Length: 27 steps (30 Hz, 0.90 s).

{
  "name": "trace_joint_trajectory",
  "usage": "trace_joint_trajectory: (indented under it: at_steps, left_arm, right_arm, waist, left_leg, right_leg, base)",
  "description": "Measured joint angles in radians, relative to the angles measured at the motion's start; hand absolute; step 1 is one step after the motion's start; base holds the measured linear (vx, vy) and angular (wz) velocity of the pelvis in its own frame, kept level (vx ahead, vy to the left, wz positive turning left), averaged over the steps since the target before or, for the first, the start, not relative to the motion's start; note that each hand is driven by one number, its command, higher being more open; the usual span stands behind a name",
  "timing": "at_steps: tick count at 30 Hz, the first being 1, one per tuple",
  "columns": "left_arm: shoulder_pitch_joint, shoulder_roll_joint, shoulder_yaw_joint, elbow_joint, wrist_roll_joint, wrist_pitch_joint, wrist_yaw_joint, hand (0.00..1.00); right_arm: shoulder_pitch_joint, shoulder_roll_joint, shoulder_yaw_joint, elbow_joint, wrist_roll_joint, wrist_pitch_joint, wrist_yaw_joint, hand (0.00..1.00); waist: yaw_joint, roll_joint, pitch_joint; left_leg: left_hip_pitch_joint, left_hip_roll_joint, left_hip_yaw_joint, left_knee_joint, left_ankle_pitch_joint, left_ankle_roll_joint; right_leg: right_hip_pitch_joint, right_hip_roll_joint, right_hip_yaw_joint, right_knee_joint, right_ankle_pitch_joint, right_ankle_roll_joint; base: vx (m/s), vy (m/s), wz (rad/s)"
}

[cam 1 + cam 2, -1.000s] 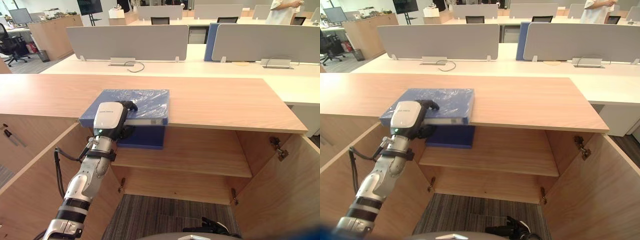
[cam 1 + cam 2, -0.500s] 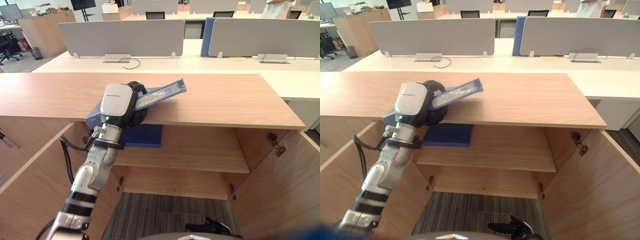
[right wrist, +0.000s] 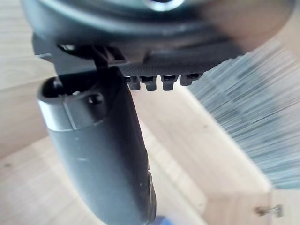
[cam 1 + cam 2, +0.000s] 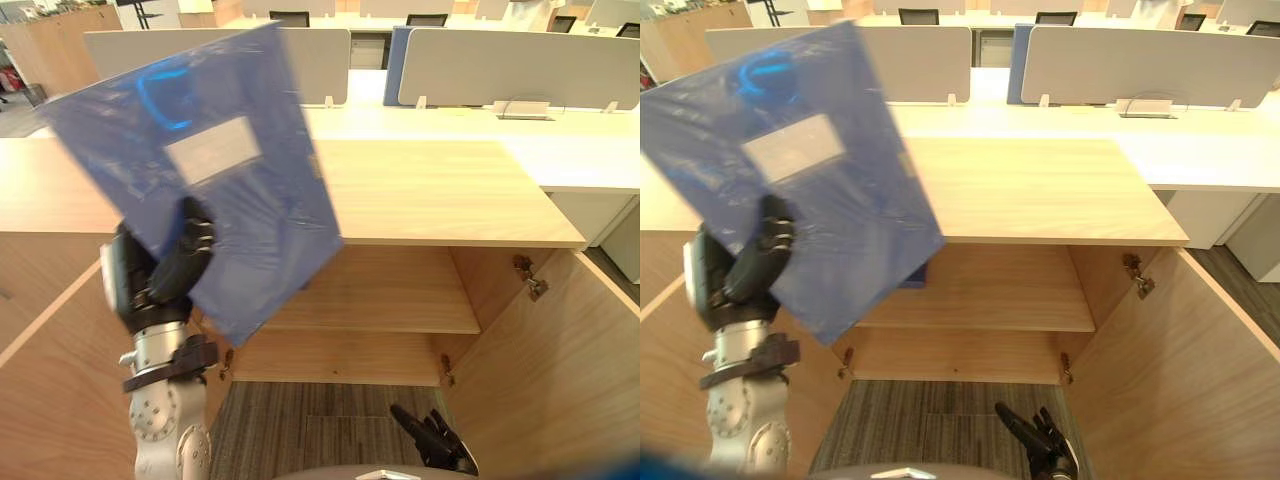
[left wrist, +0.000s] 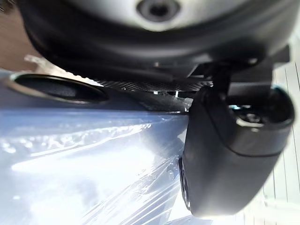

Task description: Walk over to the cabinet, pick up the folder, carry it to the office cabinet, place the folder inside the office cabinet, then close the office cabinet door

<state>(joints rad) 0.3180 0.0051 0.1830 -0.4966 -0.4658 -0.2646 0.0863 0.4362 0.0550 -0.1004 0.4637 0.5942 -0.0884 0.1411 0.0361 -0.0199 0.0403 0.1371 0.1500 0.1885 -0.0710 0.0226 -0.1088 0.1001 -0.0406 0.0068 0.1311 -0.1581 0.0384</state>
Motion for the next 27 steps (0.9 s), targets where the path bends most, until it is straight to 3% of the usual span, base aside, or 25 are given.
trace_joint_trajectory:
  at_steps: [4, 7, 10, 15, 20, 24, 27]
  left_arm:
    - [0.064, -0.042, -0.010, -0.083, -0.114, 0.000, -0.005, 0.00]
    - [0.069, -0.058, -0.015, -0.158, -0.118, 0.002, -0.031, 0.00]
    - [0.067, -0.061, -0.053, -0.190, -0.191, 0.002, -0.086, 0.00]
    - [0.060, -0.062, -0.145, -0.179, -0.246, 0.025, -0.147, 0.00]
    - [0.010, -0.053, -0.205, -0.136, -0.274, 0.045, -0.187, 0.00]
    - [-0.032, -0.051, -0.174, -0.121, -0.292, 0.000, -0.192, 0.00]
    - [-0.071, -0.049, -0.163, -0.105, -0.323, -0.030, -0.192, 0.00]
  right_arm:
    - [0.040, 0.044, 0.003, -0.387, -0.061, 0.000, -0.065, 1.00]
    - [0.039, 0.051, -0.024, -0.702, -0.270, -0.011, -0.119, 1.00]
    - [0.037, 0.050, -0.053, -0.868, -0.444, -0.017, -0.180, 1.00]
    - [-0.038, 0.026, -0.044, -0.999, -0.596, -0.017, -0.230, 1.00]
    - [-0.188, -0.001, 0.053, -1.084, -0.606, -0.031, -0.212, 1.00]
    - [-0.256, -0.058, 0.106, -1.073, -0.563, -0.033, -0.151, 1.00]
    - [-0.355, -0.124, 0.183, -0.996, -0.366, -0.033, -0.109, 1.00]
  waist:
    - [0.000, -0.006, -0.009]
    - [0.000, 0.000, -0.020]
    - [-0.002, 0.008, -0.035]
    - [-0.016, 0.023, -0.030]
    - [-0.016, 0.024, -0.028]
    - [-0.008, 0.019, -0.027]
    - [0.010, 0.018, -0.028]
  left_leg:
    - [-0.006, 0.001, 0.031, 0.022, -0.017, -0.002]
    - [-0.006, 0.000, 0.050, 0.045, -0.038, -0.002]
    - [-0.005, -0.004, 0.058, 0.052, -0.049, 0.000]
    - [-0.002, -0.028, 0.082, 0.073, -0.059, 0.011]
    - [0.012, -0.060, 0.104, 0.076, -0.068, 0.026]
    - [0.017, -0.083, 0.113, 0.081, -0.073, 0.037]
    - [0.010, -0.087, 0.128, 0.094, -0.074, 0.043]
  right_leg:
    - [-0.028, 0.000, 0.030, 0.028, -0.011, 0.004]
    - [-0.028, -0.004, 0.048, 0.031, -0.016, 0.012]
    - [-0.036, -0.009, 0.057, 0.045, -0.024, 0.026]
    - [-0.069, -0.033, 0.086, 0.113, -0.046, 0.058]
    - [-0.099, -0.053, 0.126, 0.166, -0.065, 0.075]
    - [-0.104, -0.070, 0.146, 0.169, -0.065, 0.077]
    - [-0.116, -0.072, 0.167, 0.168, -0.052, 0.083]
  base:
    - [0.01, 0.006, -0.24]
    - [0.04, 0.034, -0.16]
    - [0.04, 0.028, -0.10]
    - [-0.01, 0.050, -0.18]
    - [-0.07, 0.069, -0.17]
    - [-0.09, 0.067, -0.10]
    - [-0.06, 0.033, -0.15]
